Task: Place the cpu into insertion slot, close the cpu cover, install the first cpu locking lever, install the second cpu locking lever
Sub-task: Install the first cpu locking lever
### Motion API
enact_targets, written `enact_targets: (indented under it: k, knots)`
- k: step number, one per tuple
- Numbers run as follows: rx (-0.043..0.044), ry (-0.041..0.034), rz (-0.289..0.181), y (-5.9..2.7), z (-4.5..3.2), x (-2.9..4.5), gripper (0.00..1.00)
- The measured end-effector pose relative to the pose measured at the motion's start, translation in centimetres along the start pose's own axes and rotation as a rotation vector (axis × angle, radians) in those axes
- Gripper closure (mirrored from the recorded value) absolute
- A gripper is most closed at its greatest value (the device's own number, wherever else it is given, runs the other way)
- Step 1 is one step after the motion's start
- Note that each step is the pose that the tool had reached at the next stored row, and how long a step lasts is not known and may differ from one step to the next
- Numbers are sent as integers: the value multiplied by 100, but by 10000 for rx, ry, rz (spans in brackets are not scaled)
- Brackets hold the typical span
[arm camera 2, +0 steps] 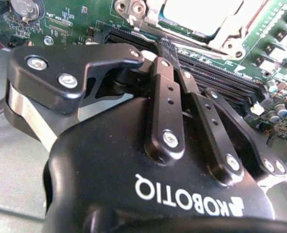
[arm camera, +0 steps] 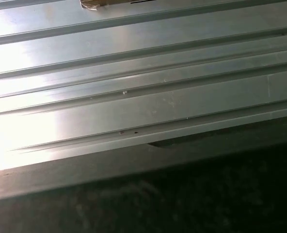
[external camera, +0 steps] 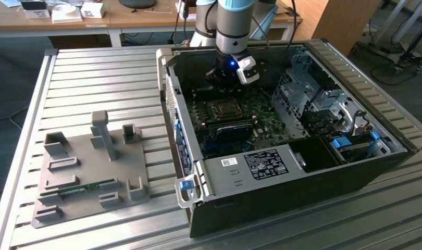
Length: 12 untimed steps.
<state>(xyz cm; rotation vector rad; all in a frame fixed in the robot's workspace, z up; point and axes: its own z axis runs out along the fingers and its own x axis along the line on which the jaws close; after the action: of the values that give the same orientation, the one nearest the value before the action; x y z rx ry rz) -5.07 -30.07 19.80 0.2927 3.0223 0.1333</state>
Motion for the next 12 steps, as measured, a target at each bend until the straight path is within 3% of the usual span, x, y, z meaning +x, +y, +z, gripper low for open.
enact_targets:
  k: [12]
  knots:
    - [90,-35,-12,-1,10,1,89]
